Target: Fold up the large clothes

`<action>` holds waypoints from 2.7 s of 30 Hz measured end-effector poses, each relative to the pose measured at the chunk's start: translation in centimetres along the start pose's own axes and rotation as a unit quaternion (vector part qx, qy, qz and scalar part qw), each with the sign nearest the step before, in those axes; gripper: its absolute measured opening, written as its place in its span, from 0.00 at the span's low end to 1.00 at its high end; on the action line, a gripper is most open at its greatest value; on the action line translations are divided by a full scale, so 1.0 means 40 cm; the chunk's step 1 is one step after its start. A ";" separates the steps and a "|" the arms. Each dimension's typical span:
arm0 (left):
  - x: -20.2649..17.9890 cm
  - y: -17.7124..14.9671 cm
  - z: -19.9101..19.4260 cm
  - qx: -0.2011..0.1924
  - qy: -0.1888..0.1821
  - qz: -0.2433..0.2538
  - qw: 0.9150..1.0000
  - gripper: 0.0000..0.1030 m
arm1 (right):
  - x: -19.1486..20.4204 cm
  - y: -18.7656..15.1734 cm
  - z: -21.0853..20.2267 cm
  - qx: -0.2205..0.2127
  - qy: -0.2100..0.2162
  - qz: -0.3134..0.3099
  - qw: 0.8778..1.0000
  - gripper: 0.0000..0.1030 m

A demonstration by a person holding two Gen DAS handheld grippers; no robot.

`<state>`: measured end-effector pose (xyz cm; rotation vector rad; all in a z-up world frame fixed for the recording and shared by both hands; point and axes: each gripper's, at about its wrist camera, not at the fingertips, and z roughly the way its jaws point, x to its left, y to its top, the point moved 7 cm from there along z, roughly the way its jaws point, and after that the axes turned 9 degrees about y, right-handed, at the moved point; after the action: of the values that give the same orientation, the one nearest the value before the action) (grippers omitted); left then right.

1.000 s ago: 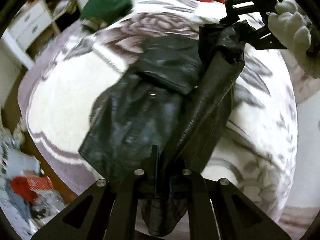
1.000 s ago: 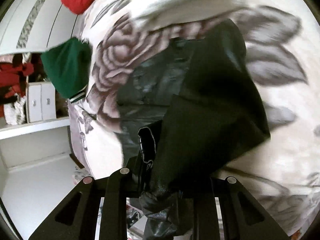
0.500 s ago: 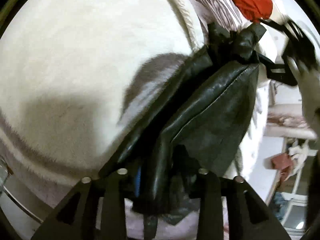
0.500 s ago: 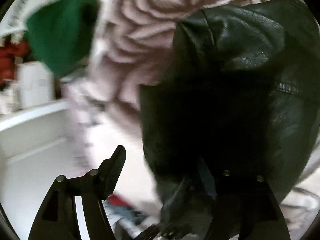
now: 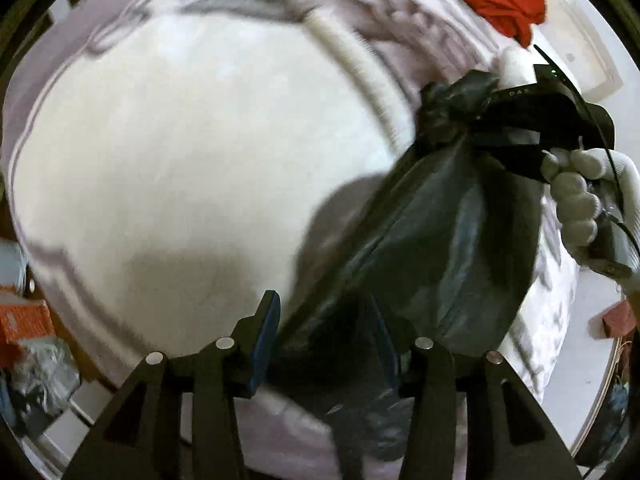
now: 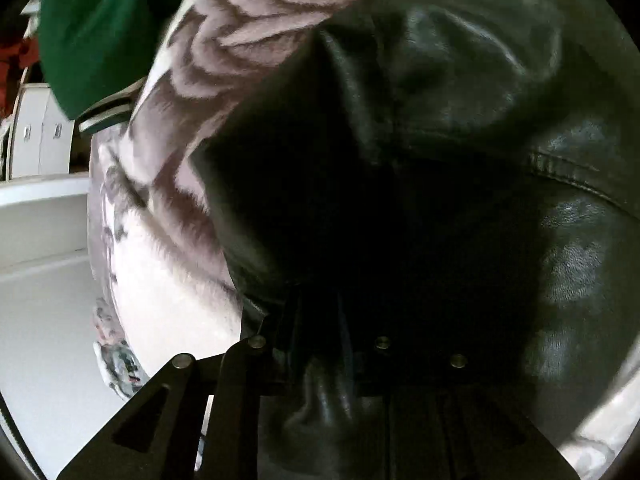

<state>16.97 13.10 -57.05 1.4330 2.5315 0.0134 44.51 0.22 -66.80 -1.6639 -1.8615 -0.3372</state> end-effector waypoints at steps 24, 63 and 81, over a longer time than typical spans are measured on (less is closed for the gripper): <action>-0.349 0.269 0.243 0.049 -0.019 0.071 0.996 0.05 | -0.220 -0.050 -0.155 -0.039 -0.029 0.015 0.999 0.25; 0.077 -0.054 0.049 0.027 -0.066 -0.024 0.997 0.18 | -0.255 -0.709 0.139 0.024 0.149 0.172 0.973 0.28; 0.119 -0.063 0.129 0.117 -0.179 -0.045 0.976 0.56 | -0.283 -0.764 0.197 0.024 0.238 0.205 0.949 0.51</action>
<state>13.54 15.27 -63.33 1.2590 2.3487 -0.5259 13.23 -9.88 -73.36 -1.7009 -1.1338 -0.4623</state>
